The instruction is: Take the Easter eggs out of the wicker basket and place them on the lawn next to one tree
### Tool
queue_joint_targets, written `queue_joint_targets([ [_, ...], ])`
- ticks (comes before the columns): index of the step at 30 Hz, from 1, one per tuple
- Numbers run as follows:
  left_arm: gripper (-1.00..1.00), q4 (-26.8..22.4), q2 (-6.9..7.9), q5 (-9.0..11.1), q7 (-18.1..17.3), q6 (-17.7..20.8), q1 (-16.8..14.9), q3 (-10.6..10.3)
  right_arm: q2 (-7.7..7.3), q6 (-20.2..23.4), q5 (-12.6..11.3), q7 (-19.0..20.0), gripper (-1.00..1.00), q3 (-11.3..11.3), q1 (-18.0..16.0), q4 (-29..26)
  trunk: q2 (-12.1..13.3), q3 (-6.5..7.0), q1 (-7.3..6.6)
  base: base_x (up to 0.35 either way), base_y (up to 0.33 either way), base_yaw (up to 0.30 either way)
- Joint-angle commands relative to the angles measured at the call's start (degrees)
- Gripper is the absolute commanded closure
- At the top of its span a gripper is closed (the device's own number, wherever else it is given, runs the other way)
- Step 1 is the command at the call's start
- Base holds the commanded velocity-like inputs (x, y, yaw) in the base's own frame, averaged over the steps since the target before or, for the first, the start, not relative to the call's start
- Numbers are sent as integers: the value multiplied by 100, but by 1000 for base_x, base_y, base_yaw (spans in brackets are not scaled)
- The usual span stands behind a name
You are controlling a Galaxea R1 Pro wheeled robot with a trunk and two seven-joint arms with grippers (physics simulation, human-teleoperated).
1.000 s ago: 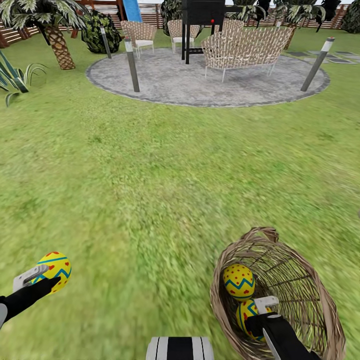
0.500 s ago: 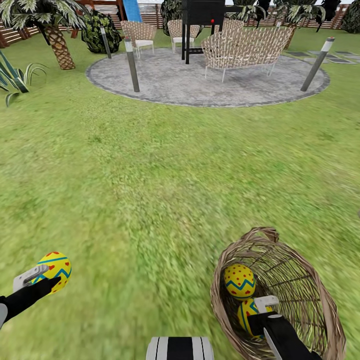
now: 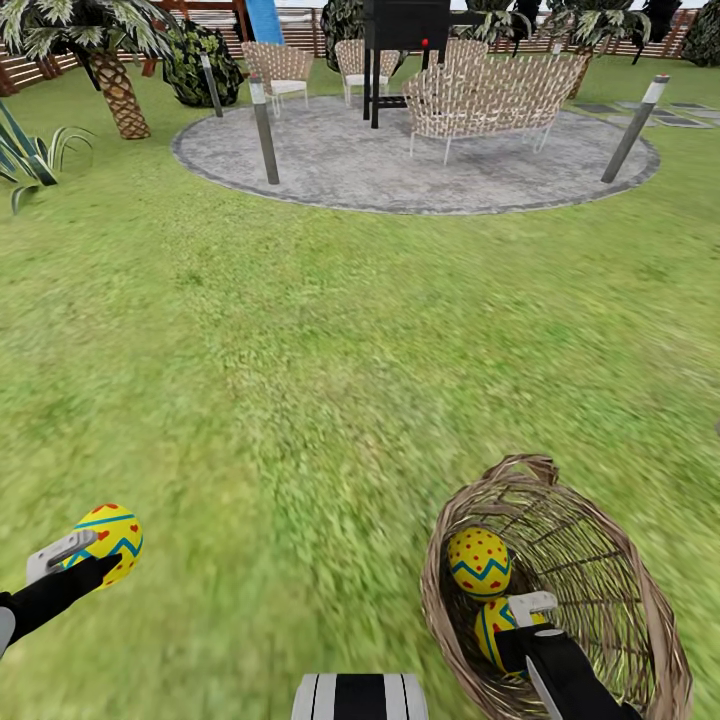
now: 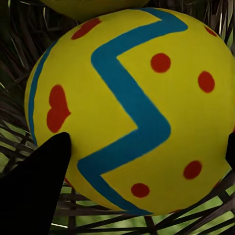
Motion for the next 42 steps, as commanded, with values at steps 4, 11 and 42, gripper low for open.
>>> queue_joint_targets([
  [4, 100, -3, -1, 1, -18, 33, -4, 3, -9, 32, 34, 0, 100, 19, 1, 23, -1, -5, 0, 0, 0, 0],
  [11, 100, -2, -1, 1, -22, 33, -4, 2, 4, 34, 57, -20, 100, 22, 1, 17, -1, -5, 0, 0, 0, 0],
  [42, 100, -2, -108, -6, -95, 33, -4, 2, 4, 32, 66, -19, 100, 31, 1, 32, 38, 638, -75, -21, 0, 0],
])
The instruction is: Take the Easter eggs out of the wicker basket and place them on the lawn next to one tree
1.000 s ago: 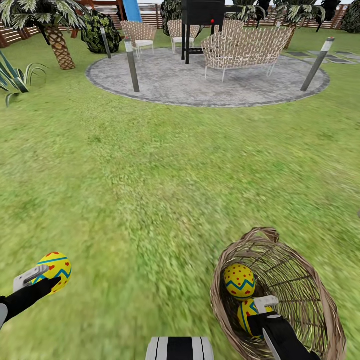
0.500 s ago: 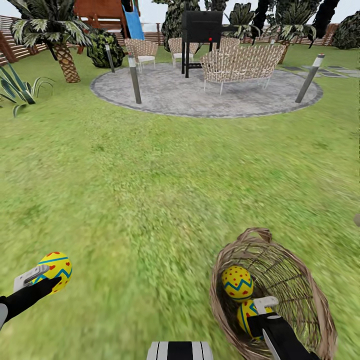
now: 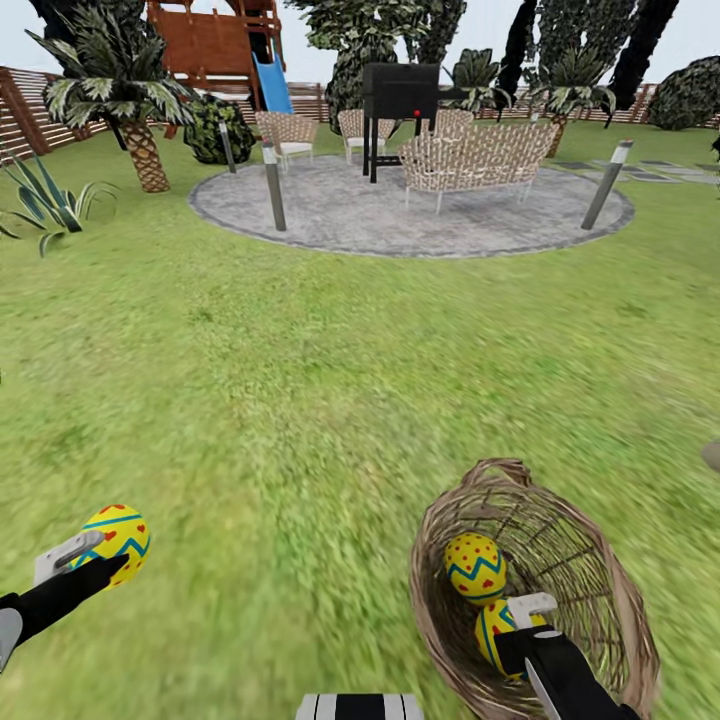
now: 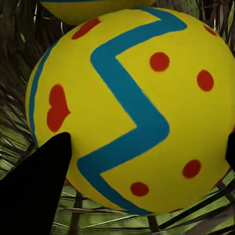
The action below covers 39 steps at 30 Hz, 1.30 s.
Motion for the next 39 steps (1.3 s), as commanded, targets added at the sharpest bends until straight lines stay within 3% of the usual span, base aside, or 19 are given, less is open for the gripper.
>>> queue_joint_targets([
  [1, 100, -3, -7, -9, -27, 34, -3, 13, -6, 38, 53, -5, 100, 20, -3, -7, 0, 19, -4, -188, 0, 0],
  [25, 100, 38, -23, -13, -19, 42, -3, -1, -13, 39, 53, 2, 100, 20, -3, 23, 32, 550, -66, -30, 0, 0],
  [27, 100, 46, -58, -17, 5, 42, -3, -313, -19, 35, 53, -5, 100, 17, -3, 7, 34, 595, -71, 0, 0, 0],
  [29, 100, 60, -87, -44, 28, 34, -3, -476, -43, 32, 30, -6, 100, -11, -3, -38, 37, 639, -76, 0, 0, 0],
  [30, 100, 73, -127, -120, 32, 33, -3, -493, -51, 34, -7, -1, 100, -14, -3, -58, 38, 661, -79, 0, 0, 0],
  [31, 100, 141, -218, -336, 34, 33, -3, -501, -49, 37, -24, 4, 100, -15, -3, -75, 40, 683, -81, 0, 0, 0],
  [33, 100, 437, -676, -1373, 19, 32, -3, -500, -19, 51, -40, 10, 100, -16, -3, -200, 42, 727, -86, 0, 0, 0],
  [34, 100, 477, -856, -1717, 5, 32, -3, -495, -16, 58, -42, 11, 100, -16, -3, -217, 44, 750, -89, 0, 0, 0],
  [36, 100, 581, -999, -1966, -4, 41, -3, -490, -19, 78, -44, 11, 100, -16, -3, -226, 46, 794, -94, 0, 0, 0],
  [39, 100, 616, -1034, -2002, 15, 78, -3, -496, -27, 106, -44, 11, 100, -16, -3, -233, 50, 860, -102, 0, 0, 0],
])
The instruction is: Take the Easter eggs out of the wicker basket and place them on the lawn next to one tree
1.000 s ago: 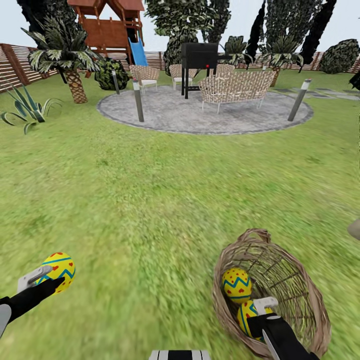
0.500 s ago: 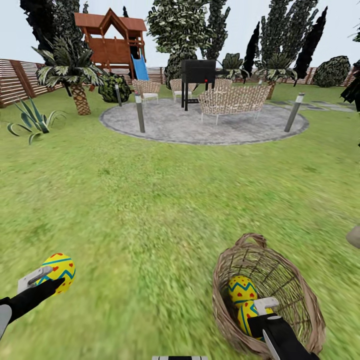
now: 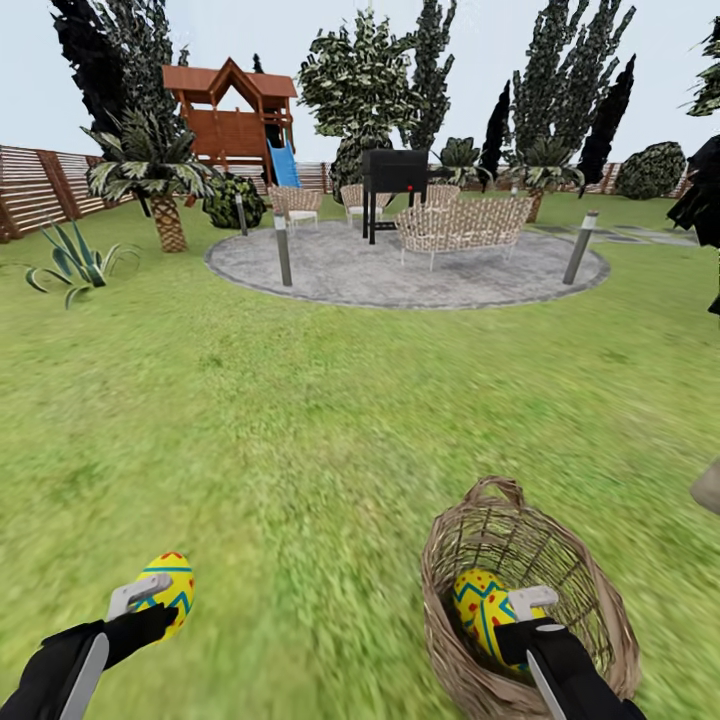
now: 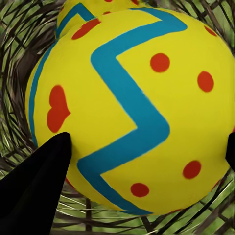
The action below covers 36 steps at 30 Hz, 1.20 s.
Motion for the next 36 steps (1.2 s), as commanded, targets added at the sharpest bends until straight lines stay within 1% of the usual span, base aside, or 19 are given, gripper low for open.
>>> queue_joint_targets([
  [1, 100, -2, -16, 3, -22, 46, -3, 9, -21, 41, 29, -10, 100, 20, -2, -9, 0, 18, -4, 0, 0, 0],
  [3, 100, 4, -23, 2, -26, 103, -3, 8, -28, 46, 27, -10, 100, 19, -2, -4, 2, 62, -9, 0, 0, 0],
  [4, 100, 3, -23, 2, -29, 257, -3, 8, -29, 47, 30, -10, 100, 15, -2, -2, 4, 84, -11, 0, 0, 0],
  [5, 100, 1, -24, 2, -30, 545, -3, 3, -29, 47, 31, -10, 100, 14, -2, -1, 5, 106, -14, 0, 0, 0],
  [6, 100, -9, -27, 2, -30, 735, -3, 1, -29, 54, 31, -10, 100, 17, -2, -1, 6, 128, -16, 0, 0, 0],
  [10, 100, 15, -63, 0, -21, 868, -3, -9, -3, 144, 31, -10, 100, 14, -2, 2, 12, 217, -27, 0, 0, 0],
  [12, 100, 92, -84, -12, 6, 1202, -3, -14, 7, 240, 26, -10, 100, 18, -2, 6, 14, 261, -32, 0, 0, 0],
  [13, 100, 254, -97, -64, 7, 1263, -3, -253, 11, 464, -27, -10, 100, 19, -2, 2, 16, 284, -34, 0, 0, 0],
  [14, 100, 315, -100, -106, 13, 1282, -3, -549, 3, 605, -108, -14, 100, 15, -2, -7, 17, 306, -37, 0, 0, 0],
  [15, 100, 353, -106, -123, 44, 1291, -3, -728, -17, 679, -182, -17, 100, 12, -2, -24, 18, 328, -40, 0, 0, 0],
  [17, 100, 339, -108, -122, 194, 1302, -3, -781, -21, 710, -211, -23, 100, 11, -2, -30, 21, 372, -45, 0, 0, 0],
  [18, 100, 314, -83, -117, 236, 1308, -3, -753, -16, 713, -213, -26, 100, 11, -2, -29, 22, 394, -47, 0, 0, 0],
  [19, 100, 300, 26, -101, 241, 1311, -3, -612, -13, 715, -209, -27, 100, 11, -2, -29, 24, 416, -50, 0, 0, 0],
  [20, 100, 260, 123, -87, 227, 1321, -3, -401, -12, 715, -207, -27, 100, 11, -2, -28, 25, 439, -52, 0, 0, 0],
  [21, 100, 214, 170, -86, 221, 1330, -3, -273, -12, 715, -198, -29, 100, 11, -2, -28, 26, 461, -55, 0, 0, 0],
  [22, 100, 122, 189, -82, 212, 1339, -3, -214, -11, 715, -191, -34, 100, 11, -2, -27, 28, 483, -58, 0, 0, 0],
  [25, 100, -35, 185, -62, 208, 1438, -3, -179, -3, 715, -181, -36, 100, 19, -2, -27, 32, 549, -65, 0, 0, 0],
  [31, 100, -6, 116, -60, 207, 1445, -3, -217, -23, 715, -180, -36, 100, 14, -2, -3, 40, 682, -81, 0, 0, 0],
  [36, 100, 25, 100, -76, 207, 1434, -3, -220, -38, 715, -181, -36, 100, 11, -2, 21, 240, 772, -191, 0, 0, 0],
])
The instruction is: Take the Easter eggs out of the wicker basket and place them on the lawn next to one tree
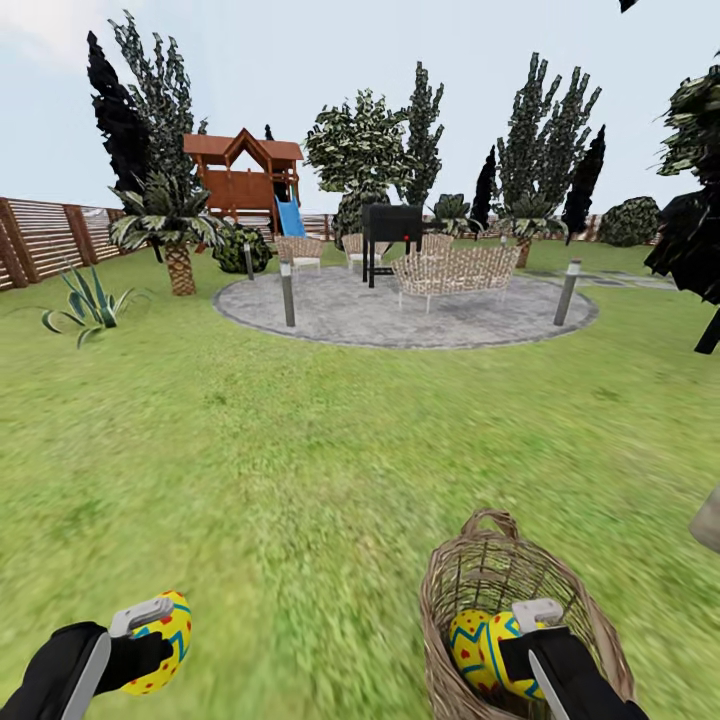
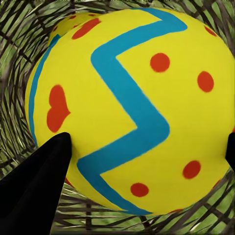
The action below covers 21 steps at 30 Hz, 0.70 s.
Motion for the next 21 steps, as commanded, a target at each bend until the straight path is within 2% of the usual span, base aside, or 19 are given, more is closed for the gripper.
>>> queue_joint_targets([
  [1, 100, -3, -1, 19, -1, 22, -3, 7, -6, 31, 12, -17, 100, 20, -3, 0, 39, 13, -24, 0, 0, 0],
  [5, 100, 3, -36, 18, -1, 19, -3, 3, 6, 31, 20, -17, 100, 27, -3, 13, 199, 84, -112, -20, -4, 0],
  [10, 100, 6, -54, 20, -1, -5, -3, 0, 25, 31, 26, -17, 100, 29, -3, 54, 400, 174, -221, -218, -37, 0],
  [19, 100, 15, -97, 19, -1, -16, -3, -2, 33, 31, 18, -17, 100, 29, -3, 69, 761, 336, -419, -6, 0, 0],
  [21, 100, 15, -163, 12, -1, -16, -3, 0, 38, 31, 21, -17, 100, 29, -3, 69, 841, 372, -463, 0, 0, 0],
])
